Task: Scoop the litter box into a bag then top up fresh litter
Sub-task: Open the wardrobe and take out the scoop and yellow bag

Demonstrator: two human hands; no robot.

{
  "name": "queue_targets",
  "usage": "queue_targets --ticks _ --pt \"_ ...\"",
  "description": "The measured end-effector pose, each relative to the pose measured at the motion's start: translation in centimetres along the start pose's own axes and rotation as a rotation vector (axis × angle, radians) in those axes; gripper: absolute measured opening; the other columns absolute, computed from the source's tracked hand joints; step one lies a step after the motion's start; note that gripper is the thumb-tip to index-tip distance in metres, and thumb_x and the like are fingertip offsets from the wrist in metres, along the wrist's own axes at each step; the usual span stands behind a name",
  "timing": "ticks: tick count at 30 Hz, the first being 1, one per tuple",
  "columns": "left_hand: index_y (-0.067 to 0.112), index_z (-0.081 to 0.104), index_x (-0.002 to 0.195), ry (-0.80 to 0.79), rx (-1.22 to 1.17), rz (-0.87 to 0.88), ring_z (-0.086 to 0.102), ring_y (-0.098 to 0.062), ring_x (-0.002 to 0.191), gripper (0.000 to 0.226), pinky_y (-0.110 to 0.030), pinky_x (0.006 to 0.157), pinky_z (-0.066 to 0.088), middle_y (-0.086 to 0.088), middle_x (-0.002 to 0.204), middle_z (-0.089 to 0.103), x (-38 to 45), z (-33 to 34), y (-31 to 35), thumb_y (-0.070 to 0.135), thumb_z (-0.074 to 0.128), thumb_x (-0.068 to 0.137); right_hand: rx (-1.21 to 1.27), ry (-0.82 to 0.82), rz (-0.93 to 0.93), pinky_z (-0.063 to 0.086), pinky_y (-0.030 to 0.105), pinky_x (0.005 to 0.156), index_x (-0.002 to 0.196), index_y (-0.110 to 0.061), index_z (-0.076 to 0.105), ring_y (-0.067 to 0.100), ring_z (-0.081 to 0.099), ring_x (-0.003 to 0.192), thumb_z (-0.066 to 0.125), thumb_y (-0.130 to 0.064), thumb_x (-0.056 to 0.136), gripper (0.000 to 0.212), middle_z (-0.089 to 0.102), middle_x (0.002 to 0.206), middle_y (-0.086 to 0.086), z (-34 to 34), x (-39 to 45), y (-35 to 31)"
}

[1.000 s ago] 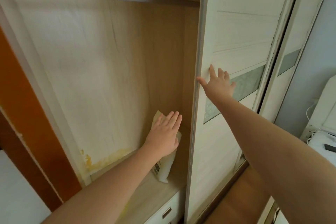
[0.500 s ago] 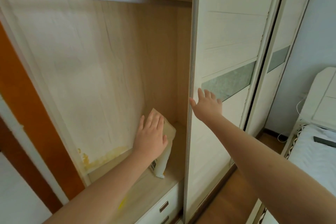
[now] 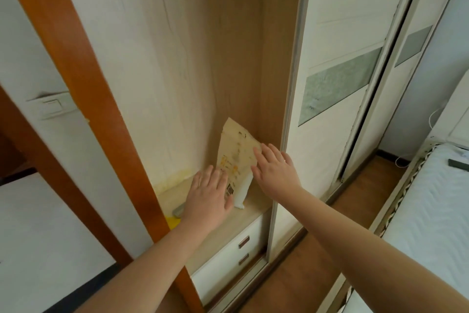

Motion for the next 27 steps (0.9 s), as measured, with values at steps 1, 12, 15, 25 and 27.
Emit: queue_targets --ticks 1,12,15,25,27 --pt "0.01 0.044 0.144 0.002 -0.017 0.005 0.037 -0.03 0.141 0.071 -0.049 0.115 0.028 -0.012 0.147 0.047 -0.4 0.6 -0.2 0.049 0.018 0.091 -0.005 -0.001 0.0 0.015 0.044 0.119 0.152 -0.024 0.019 0.021 0.015 0.147 0.022 -0.047 0.101 0.056 0.024 0.158 0.001 0.4 -0.2 -0.7" --pt "0.01 0.043 0.145 0.06 -0.12 -0.022 0.034 -0.029 0.143 0.066 -0.051 0.114 0.027 -0.013 0.15 0.043 -2.4 1.7 -2.0 0.045 0.016 0.096 -0.028 -0.049 0.054 0.011 0.04 0.119 0.153 -0.027 0.014 0.019 0.008 0.148 0.024 -0.046 0.102 0.056 0.018 0.16 -0.002 2.4 -2.5 -4.4" --pt "0.011 0.034 0.15 0.084 -0.137 -0.011 0.024 -0.029 0.147 0.06 -0.051 0.117 0.02 -0.012 0.156 0.034 -2.8 1.9 -2.5 0.043 0.02 0.1 -0.012 -0.054 0.057 0.011 0.041 0.12 0.153 -0.027 0.014 0.019 0.007 0.148 0.023 -0.044 0.103 0.054 0.016 0.16 -0.002 2.5 -3.1 -5.3" --pt "0.016 0.023 0.153 0.056 -0.124 -0.015 0.01 -0.026 0.15 0.062 -0.053 0.12 0.001 -0.007 0.161 0.021 -3.0 3.2 -3.4 0.046 0.012 0.099 -0.026 -0.094 0.076 0.011 0.041 0.118 0.153 -0.025 0.015 0.023 0.011 0.147 0.027 -0.043 0.101 0.056 0.019 0.159 0.002 3.4 -5.0 -6.4" --pt "0.015 0.035 0.15 0.083 -0.111 -0.014 0.016 -0.027 0.149 0.071 -0.054 0.12 -0.002 -0.008 0.158 0.03 -3.2 3.3 -3.6 0.047 0.004 0.094 -0.026 -0.125 0.055 0.01 0.042 0.119 0.153 -0.025 0.015 0.024 0.011 0.148 0.026 -0.045 0.101 0.057 0.017 0.16 0.002 3.9 -4.9 -6.5"
Point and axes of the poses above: each hand's wrist, its own x-axis towards the middle knuckle, its own z-axis out of the palm, y = z × x, the point moved 2 cm from there along x, towards the middle knuckle
